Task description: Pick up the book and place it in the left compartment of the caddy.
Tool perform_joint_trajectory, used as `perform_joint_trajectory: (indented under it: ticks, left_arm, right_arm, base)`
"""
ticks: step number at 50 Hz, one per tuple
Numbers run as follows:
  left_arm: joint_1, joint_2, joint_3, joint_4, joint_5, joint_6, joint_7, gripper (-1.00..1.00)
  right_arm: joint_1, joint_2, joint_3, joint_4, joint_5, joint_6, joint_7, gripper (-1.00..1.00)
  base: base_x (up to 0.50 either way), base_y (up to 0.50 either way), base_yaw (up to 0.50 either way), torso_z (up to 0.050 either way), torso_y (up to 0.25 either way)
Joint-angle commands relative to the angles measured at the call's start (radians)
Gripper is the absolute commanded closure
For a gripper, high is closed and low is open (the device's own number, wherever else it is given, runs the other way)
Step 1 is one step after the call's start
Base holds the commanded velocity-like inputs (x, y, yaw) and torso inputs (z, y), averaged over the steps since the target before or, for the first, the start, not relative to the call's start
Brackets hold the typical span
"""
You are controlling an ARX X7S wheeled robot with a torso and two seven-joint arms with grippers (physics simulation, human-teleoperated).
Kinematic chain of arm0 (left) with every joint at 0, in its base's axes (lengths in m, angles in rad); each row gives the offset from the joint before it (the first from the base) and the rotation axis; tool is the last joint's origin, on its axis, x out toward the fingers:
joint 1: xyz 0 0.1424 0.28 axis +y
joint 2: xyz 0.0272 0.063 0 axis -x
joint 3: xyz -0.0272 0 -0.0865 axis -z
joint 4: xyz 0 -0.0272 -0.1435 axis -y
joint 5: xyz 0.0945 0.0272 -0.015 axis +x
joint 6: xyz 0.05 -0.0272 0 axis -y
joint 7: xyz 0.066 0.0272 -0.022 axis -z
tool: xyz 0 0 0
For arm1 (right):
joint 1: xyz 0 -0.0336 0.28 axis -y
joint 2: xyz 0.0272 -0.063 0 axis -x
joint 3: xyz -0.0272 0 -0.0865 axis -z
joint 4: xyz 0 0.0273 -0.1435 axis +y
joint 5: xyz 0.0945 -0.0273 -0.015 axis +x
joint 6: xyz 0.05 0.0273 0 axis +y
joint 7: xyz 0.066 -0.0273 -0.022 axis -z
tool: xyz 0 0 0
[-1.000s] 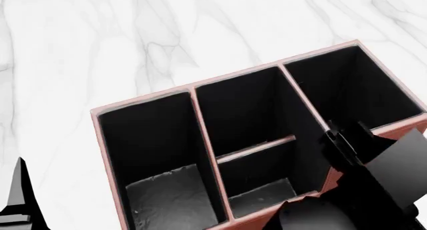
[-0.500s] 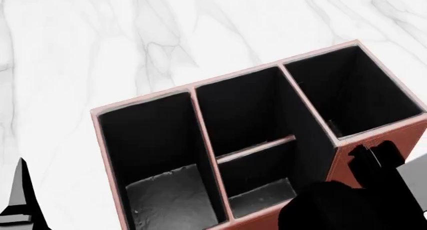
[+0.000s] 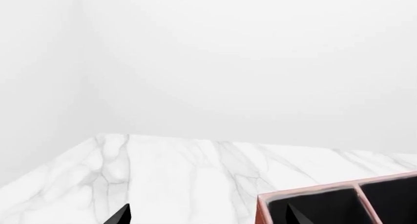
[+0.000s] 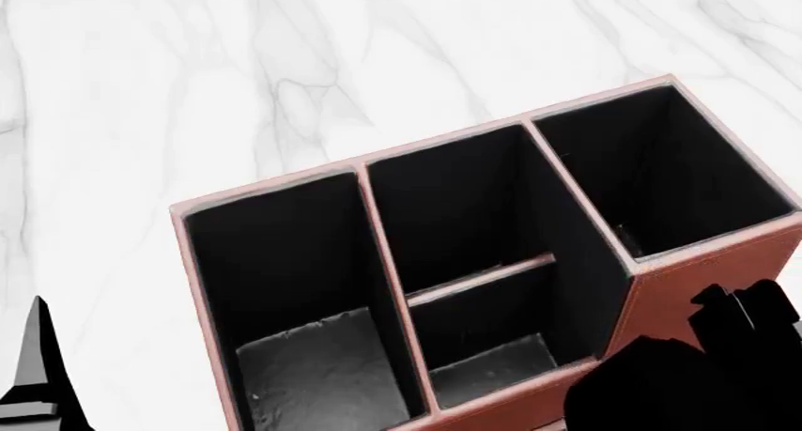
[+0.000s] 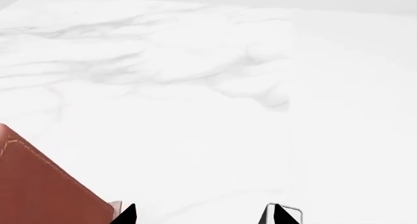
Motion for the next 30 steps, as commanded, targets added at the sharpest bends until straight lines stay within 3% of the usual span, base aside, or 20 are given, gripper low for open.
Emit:
perform_joint_trajectory:
  ticks: [1,30]
  left_arm:
    - [-0.006,0.007,-0.008,-0.024,0.006,0.059,0.053,-1.0]
    - [-0.005,-0.015,0.002,-0.019,-0.015,0.063,0.026,-1.0]
  right_arm:
    - [0.006,-0.02,0.077,-0.036,-0.005,0.046,0.0,-1.0]
    - [-0.05,-0.02,0.26,-0.123,-0.016,0.157,0.0,-1.0]
  base:
    - [0.0,0.0,0.0,0.0,0.0]
    - [0.0,0.0,0.0,0.0,0.0]
